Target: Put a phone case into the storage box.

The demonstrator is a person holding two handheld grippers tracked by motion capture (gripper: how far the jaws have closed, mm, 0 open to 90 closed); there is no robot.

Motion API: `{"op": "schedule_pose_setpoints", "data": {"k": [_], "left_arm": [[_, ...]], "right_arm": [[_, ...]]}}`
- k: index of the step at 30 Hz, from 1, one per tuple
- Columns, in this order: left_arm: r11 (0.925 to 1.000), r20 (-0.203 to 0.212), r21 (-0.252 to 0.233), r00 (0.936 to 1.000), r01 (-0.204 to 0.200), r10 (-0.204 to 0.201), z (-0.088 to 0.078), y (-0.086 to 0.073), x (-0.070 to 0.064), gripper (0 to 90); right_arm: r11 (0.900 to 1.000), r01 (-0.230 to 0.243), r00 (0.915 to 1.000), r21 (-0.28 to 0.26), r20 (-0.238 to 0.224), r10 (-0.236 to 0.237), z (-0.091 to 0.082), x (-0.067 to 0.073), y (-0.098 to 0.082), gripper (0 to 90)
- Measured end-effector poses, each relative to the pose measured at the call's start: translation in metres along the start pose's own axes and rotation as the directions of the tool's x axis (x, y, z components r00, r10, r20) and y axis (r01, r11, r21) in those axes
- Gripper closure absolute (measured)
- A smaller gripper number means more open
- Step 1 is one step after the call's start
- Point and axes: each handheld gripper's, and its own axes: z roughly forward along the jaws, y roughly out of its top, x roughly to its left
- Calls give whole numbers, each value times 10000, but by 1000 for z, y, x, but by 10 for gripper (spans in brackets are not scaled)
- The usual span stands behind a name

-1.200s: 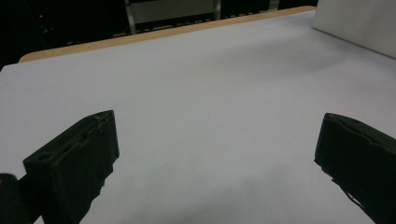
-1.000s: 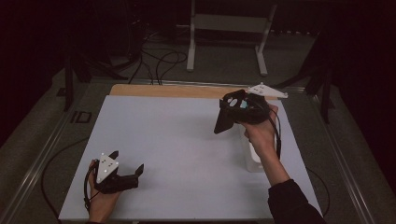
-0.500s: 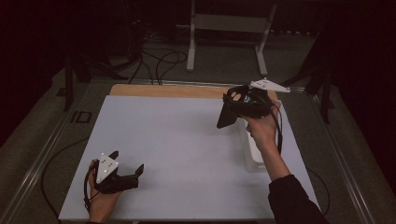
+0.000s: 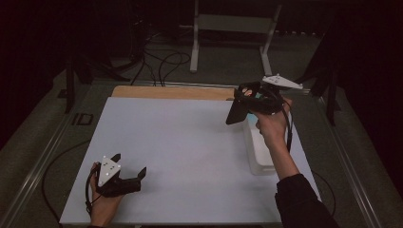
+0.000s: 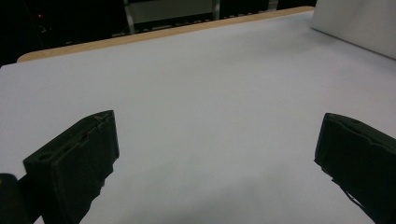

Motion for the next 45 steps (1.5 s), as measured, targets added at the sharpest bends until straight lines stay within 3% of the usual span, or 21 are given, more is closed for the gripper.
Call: {"op": "schedule_pose_setpoints", "data": {"k": [12,23,38,39,45], "left_arm": [[10000,14,-23,10000,21,-21,0,0,0,0],[10000,40,-49,10000,49,-49,-1,0,0,0],[10000,41,-69,10000,69,-69,-1,0,1,0],[9999,43,-73,10000,72,-72,-1,0,1,0],[9999,54,-89,9999,86,-86,-1,0,1,0]], "right_arm": [[9999,-47,9987,-95,513,52,1,-11,8,141],[10000,-28,9923,-45,1235,33,4,-26,13,141],[9999,-145,9805,-32,1960,148,6,-45,10,140],[9999,-130,9764,-14,2156,130,6,-48,9,140],[10000,-59,9712,74,2384,39,5,-55,6,140]]}}
